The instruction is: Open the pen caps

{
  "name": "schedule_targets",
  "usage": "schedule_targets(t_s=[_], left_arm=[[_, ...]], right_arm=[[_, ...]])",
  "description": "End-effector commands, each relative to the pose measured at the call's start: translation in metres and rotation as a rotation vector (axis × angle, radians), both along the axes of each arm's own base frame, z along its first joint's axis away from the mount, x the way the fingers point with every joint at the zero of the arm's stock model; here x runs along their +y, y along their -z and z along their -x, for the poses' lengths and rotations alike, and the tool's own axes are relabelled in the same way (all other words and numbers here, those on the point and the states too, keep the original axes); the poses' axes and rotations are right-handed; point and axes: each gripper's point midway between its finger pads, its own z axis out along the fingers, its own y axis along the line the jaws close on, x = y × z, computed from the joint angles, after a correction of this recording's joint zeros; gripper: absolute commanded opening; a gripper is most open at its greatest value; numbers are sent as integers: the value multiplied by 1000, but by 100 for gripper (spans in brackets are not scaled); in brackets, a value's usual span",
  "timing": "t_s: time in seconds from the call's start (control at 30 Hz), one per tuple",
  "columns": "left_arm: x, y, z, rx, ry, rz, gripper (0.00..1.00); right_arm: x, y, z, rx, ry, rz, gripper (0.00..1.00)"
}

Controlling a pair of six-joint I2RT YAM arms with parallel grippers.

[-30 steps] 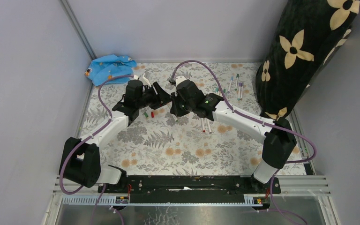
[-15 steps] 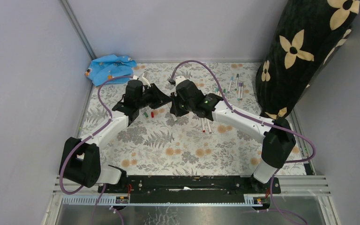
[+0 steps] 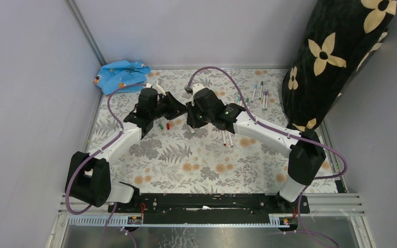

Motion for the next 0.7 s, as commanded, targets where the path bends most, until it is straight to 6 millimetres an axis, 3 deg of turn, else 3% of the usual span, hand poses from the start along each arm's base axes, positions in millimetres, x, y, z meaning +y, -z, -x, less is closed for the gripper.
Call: schedule_targets(t_s=[0.0,0.33,0.4,0.47,0.5,0.67], left_arm=[[-5,-12,2,-22,19,36,0],[-14,-22,5,-22,52,108,0],[-15,-23,5,-22,56,114,0],[-14,-24,3,-24,46,105,0],[-11,-24,1,-28,36,102,0],[9,-22,-18,-17,-46,144,0]], right_arm=[[14,-27,-10,-87,-14,-59,28],[21,-19,-17,-91,-21,-47,30],[21,-16,-19,-92,-20,-41,23],[20,-13,-20,-93,-16,-32,4],[19,-11,-19,-90,-17,-27,0],[11,2,-9,-66,-26,-11,0]])
